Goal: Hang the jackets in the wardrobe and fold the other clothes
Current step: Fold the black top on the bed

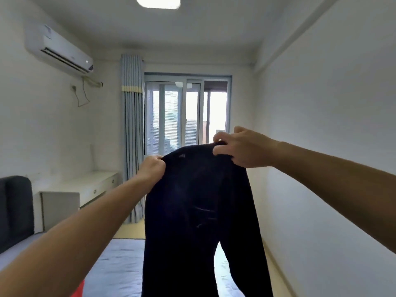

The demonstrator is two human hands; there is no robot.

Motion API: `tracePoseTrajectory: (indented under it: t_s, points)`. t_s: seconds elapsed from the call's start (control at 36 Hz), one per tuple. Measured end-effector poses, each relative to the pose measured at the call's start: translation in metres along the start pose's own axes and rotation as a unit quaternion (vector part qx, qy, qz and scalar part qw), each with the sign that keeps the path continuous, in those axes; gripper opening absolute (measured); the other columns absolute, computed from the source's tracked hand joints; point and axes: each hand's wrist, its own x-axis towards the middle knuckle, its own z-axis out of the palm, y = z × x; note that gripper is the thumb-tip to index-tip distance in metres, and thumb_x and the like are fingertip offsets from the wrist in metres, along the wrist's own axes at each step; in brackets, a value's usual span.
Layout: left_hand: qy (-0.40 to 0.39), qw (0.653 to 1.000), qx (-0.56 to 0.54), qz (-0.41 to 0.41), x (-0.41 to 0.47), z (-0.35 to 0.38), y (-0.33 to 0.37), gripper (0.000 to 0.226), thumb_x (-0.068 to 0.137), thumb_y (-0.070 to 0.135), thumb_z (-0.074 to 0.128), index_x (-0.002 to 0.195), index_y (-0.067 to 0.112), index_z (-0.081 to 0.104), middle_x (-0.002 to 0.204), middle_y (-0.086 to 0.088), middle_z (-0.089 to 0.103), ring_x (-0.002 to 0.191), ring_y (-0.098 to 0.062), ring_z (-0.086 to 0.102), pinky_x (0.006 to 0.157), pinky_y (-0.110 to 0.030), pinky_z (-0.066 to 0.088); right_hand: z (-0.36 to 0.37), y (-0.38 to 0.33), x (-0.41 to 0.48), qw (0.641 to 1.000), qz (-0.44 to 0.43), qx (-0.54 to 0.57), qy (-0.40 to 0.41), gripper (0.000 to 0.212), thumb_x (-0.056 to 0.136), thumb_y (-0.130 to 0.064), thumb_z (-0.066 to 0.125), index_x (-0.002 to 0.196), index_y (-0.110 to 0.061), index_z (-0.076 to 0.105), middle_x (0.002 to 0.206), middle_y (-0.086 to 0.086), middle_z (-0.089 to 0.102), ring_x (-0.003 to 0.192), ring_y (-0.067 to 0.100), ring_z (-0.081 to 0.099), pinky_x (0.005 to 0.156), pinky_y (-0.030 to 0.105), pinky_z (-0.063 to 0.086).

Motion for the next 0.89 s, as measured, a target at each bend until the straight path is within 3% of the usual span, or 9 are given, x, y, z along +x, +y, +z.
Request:
tracePoseTrajectory:
  t_s: [0.11, 0.22, 0.28, 0.39, 0.47, 0.56, 0.61, 0.75, 0.89]
  points:
    - [0.054, 0.969, 0.16, 0.179, -0.001, 0.0, 0.0, 0.035, 0.086, 0.037, 0.044, 0.059, 0.015, 0.045, 0.053, 0.004, 0.047, 0.051, -0.013, 0.043, 0.051, -0.026, 0.032, 0.011, 0.014, -0.018, 0.997, -0.031, -0.036, -0.067, 0.018, 0.085, -0.026, 0.058, 0.102, -0.025, 0.062, 0.13, -0.003, 0.045, 0.095, 0.008, 0.05, 0.086, 0.028, 0.027]
    - [0.041, 0.787, 0.495, 0.365, -0.007, -0.009, 0.001, 0.059, 0.069, 0.084, 0.042, 0.083, 0.027, 0.032, 0.053, 0.016, 0.038, 0.044, -0.001, 0.036, 0.045, -0.021, 0.024, 0.023, 0.02, -0.03, 0.994, -0.025, -0.027, -0.101, 0.014, 0.084, -0.035, 0.066, 0.094, -0.027, 0.068, 0.126, -0.006, 0.049, 0.103, 0.007, 0.049, 0.098, 0.033, 0.027]
    - [0.041, 0.768, 0.541, 0.339, -0.005, -0.009, 0.004, 0.053, 0.076, 0.071, 0.049, 0.094, 0.023, 0.035, 0.061, 0.013, 0.045, 0.051, -0.011, 0.043, 0.05, -0.025, 0.031, 0.03, 0.02, -0.03, 0.993, -0.021, -0.032, -0.11, 0.018, 0.082, -0.039, 0.067, 0.097, -0.028, 0.069, 0.135, -0.007, 0.045, 0.115, 0.006, 0.047, 0.113, 0.043, 0.016]
    - [0.004, 0.835, 0.516, 0.193, 0.003, -0.014, 0.018, 0.023, 0.087, 0.029, 0.048, 0.106, 0.015, 0.046, 0.086, -0.001, 0.056, 0.074, -0.021, 0.052, 0.063, -0.032, 0.041, 0.042, 0.019, -0.022, 0.993, 0.005, -0.017, -0.119, 0.025, 0.084, -0.048, 0.062, 0.101, -0.032, 0.067, 0.154, -0.007, 0.023, 0.136, 0.004, 0.033, 0.11, 0.052, -0.013]
    - [-0.075, 0.893, 0.437, 0.073, 0.01, -0.026, 0.034, 0.027, 0.087, 0.017, 0.042, 0.108, 0.012, 0.057, 0.098, -0.005, 0.06, 0.083, -0.02, 0.058, 0.063, -0.029, 0.045, 0.046, 0.014, -0.014, 0.99, 0.036, 0.031, -0.134, 0.027, 0.084, -0.049, 0.062, 0.102, -0.03, 0.067, 0.159, -0.004, 0.012, 0.132, 0.007, 0.041, 0.113, 0.058, 0.0]
    - [-0.068, 0.929, 0.364, 0.013, 0.015, -0.038, 0.052, 0.027, 0.09, 0.013, 0.039, 0.104, 0.004, 0.061, 0.089, -0.012, 0.062, 0.07, -0.022, 0.06, 0.052, -0.026, 0.047, 0.049, 0.007, -0.005, 0.98, 0.074, 0.126, -0.133, 0.025, 0.084, -0.044, 0.065, 0.095, -0.022, 0.069, 0.152, -0.004, 0.026, 0.121, 0.015, 0.05, 0.112, 0.051, 0.024]
    - [-0.041, 0.947, 0.319, 0.001, 0.014, -0.045, 0.061, 0.021, 0.091, 0.013, 0.04, 0.093, 0.003, 0.059, 0.076, -0.009, 0.056, 0.063, -0.019, 0.053, 0.051, -0.025, 0.04, 0.051, 0.003, 0.001, 0.981, 0.089, 0.126, -0.12, 0.026, 0.083, -0.046, 0.064, 0.091, -0.021, 0.068, 0.142, -0.003, 0.037, 0.115, 0.015, 0.051, 0.107, 0.046, 0.031]
    - [-0.044, 0.984, 0.171, 0.027, 0.002, -0.053, 0.069, 0.02, 0.086, -0.001, 0.036, 0.073, 0.011, 0.046, 0.07, -0.005, 0.045, 0.064, -0.017, 0.041, 0.056, -0.028, 0.03, 0.05, -0.006, 0.013, 0.984, 0.125, 0.088, -0.096, 0.025, 0.082, -0.041, 0.067, 0.099, -0.023, 0.068, 0.142, -0.001, 0.032, 0.119, 0.017, 0.05, 0.111, 0.062, 0.014]
    - [0.024, 0.97, 0.204, 0.129, 0.001, -0.068, 0.073, 0.035, 0.078, -0.006, 0.034, 0.079, 0.016, 0.06, 0.078, -0.004, 0.057, 0.073, -0.017, 0.05, 0.059, -0.028, 0.035, 0.049, -0.014, 0.016, 0.989, 0.135, 0.052, 0.018, 0.015, 0.086, -0.028, 0.061, 0.095, -0.023, 0.071, 0.137, -0.002, 0.039, 0.11, 0.016, 0.052, 0.093, 0.038, 0.035]
